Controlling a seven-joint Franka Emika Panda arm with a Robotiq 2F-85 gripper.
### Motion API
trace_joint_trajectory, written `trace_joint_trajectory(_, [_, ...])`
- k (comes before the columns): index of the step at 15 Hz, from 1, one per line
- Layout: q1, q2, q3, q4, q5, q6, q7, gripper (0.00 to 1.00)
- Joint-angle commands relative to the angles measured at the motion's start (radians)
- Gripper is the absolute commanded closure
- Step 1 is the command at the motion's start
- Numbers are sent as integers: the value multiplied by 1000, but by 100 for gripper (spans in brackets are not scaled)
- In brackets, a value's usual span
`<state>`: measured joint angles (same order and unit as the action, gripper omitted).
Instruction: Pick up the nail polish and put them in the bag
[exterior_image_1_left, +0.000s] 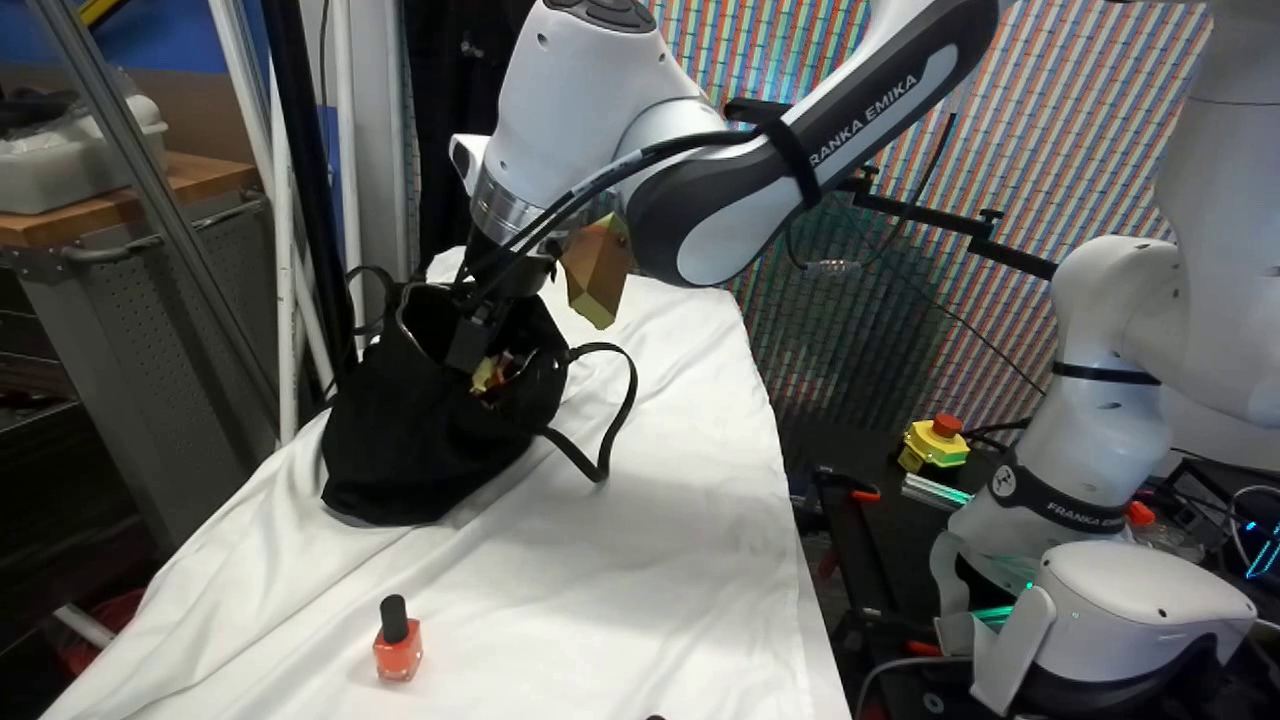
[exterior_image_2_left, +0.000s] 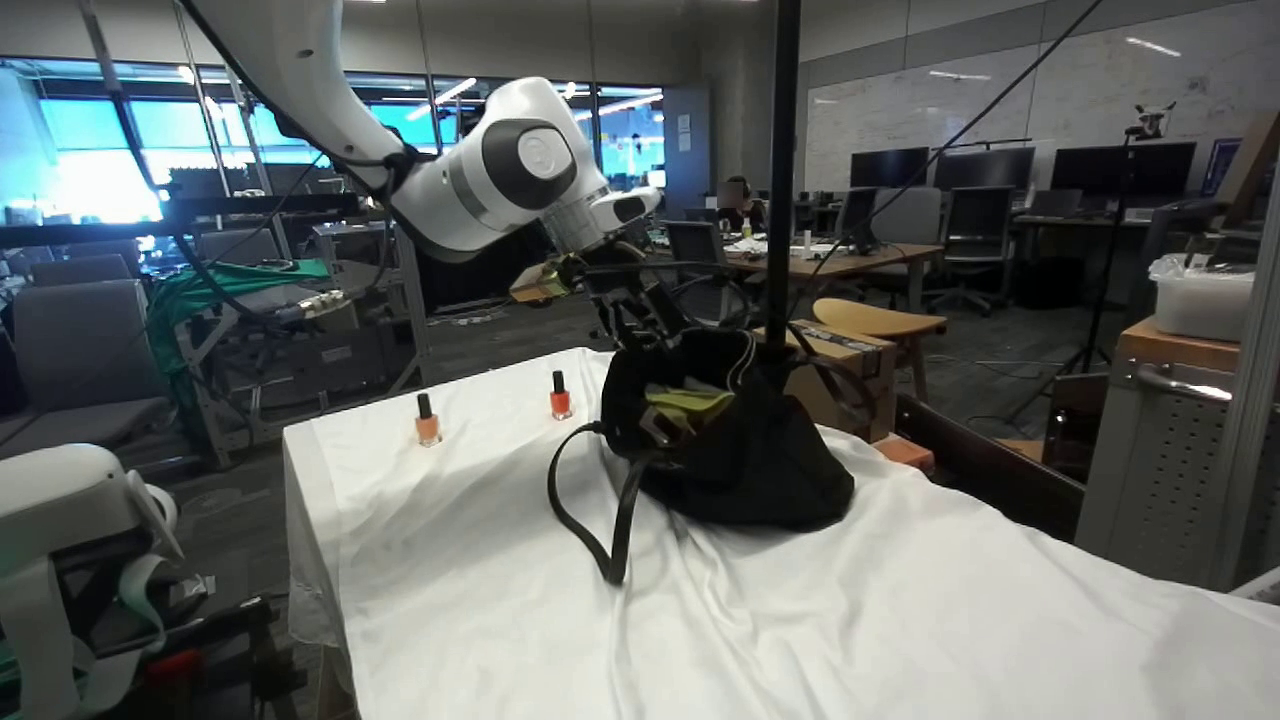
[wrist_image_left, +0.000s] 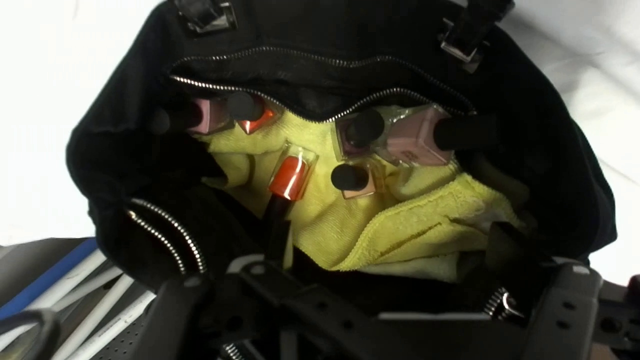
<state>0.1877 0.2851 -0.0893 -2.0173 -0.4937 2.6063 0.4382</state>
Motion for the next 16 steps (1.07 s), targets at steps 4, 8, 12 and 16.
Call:
trace_joint_trajectory(4, [19, -157, 5, -142, -111, -113, 123, 0])
trace_joint_trajectory(8, [3, -256, 51, -252, -109, -159, 121, 0])
trace_joint_trajectory(12, [-6, -335, 116, -346, -76, -178, 94, 0])
trace_joint_trajectory(16, [1, -367, 187, -395, -29, -183, 71, 0])
